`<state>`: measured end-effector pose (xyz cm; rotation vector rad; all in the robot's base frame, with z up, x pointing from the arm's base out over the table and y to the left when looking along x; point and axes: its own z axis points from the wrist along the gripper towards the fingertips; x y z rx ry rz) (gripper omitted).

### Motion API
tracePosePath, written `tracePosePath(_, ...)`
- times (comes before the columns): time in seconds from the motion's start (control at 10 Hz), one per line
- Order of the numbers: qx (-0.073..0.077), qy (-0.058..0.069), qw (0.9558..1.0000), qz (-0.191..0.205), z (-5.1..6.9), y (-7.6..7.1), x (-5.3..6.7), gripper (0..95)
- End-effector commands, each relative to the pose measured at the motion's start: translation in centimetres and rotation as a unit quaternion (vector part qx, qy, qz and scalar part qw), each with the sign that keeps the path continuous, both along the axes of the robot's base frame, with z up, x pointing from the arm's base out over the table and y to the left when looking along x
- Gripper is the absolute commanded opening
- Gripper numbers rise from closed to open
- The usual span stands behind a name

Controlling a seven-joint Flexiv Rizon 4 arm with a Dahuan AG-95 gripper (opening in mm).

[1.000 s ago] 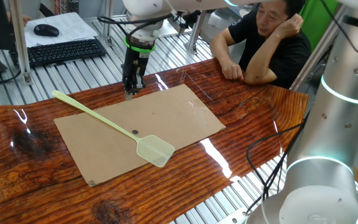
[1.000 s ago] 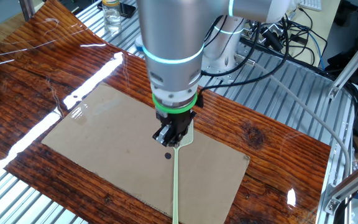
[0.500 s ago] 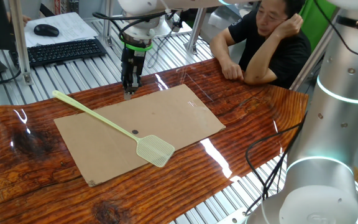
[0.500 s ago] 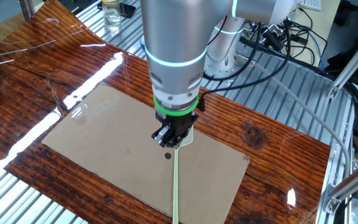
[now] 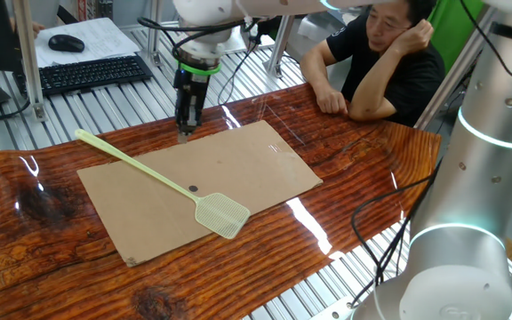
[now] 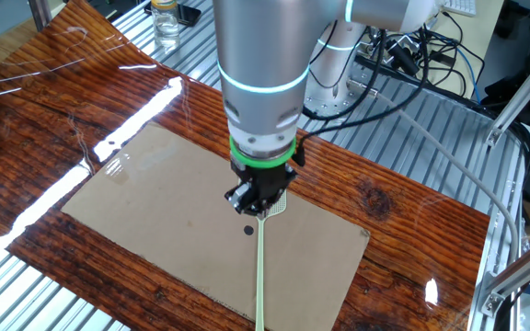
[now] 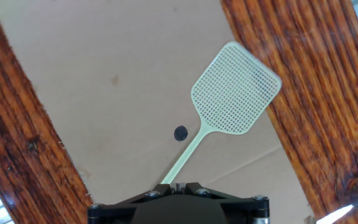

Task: Swat with a flyswatter

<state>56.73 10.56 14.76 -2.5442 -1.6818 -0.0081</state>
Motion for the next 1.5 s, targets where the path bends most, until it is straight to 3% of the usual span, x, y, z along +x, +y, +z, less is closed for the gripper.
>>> tracePosePath(0.1, 0.004, 0.002, 1.0000, 0.000, -0.4, 0.8, 1.4, 19.0)
tracePosePath(0.4, 0.001, -0.002, 1.0000, 0.004, -1.4, 1.1, 2.4, 19.0)
tracePosePath(1.5, 0.002, -0.016, 0.9998, 0.013, -4.8, 1.7, 3.9, 19.0)
